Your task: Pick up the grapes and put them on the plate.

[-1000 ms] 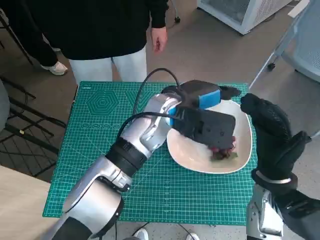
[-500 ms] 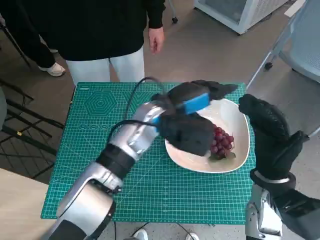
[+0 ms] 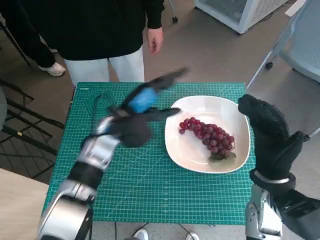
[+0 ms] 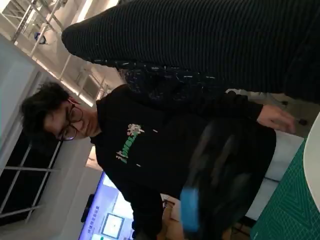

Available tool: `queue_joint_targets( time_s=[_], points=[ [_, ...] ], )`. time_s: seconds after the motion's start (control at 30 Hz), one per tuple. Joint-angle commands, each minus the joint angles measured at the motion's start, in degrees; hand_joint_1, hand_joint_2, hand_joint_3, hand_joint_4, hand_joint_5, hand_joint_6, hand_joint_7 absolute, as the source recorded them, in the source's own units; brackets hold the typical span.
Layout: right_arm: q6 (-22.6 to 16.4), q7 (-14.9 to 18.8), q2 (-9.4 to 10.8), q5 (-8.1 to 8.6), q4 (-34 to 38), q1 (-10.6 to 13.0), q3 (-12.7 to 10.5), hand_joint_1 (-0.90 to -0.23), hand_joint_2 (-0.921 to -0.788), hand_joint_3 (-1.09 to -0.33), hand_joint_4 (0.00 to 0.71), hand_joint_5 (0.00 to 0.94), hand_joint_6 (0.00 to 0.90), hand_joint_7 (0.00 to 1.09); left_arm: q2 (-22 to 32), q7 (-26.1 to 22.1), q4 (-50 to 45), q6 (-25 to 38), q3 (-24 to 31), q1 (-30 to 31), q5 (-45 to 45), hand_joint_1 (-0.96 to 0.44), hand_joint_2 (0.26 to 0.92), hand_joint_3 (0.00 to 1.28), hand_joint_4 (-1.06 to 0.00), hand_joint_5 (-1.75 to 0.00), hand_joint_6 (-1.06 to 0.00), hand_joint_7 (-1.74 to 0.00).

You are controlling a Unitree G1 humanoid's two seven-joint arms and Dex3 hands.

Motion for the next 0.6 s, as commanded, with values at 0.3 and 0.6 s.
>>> queue_joint_targets(
  time_s=[0.3, 0.6],
  points=[
    [-1.1, 1.3, 0.4, 0.41, 2.75, 0.73, 0.51, -0.659, -0.921, -0.706, 0.333, 0.0, 0.007, 0.44, -5.0, -20.0, -6.87, -0.61, 15.31, 13.98, -30.96, -0.61, 0.921, 0.48, -0.44, 0.0, -0.36, -0.02],
    [-3.42, 3.36, 0.35, 0.95, 6.29, -0.41, 0.58, -0.65, -0.921, -0.708, 0.333, 0.001, 0.011, 0.43, -5.95, -21.76, -10.99, -3.38, 17.33, 20.16, -31.87, -0.63, 0.921, 0.53, -0.34, 0.0, -0.32, -0.01]
  ],
)
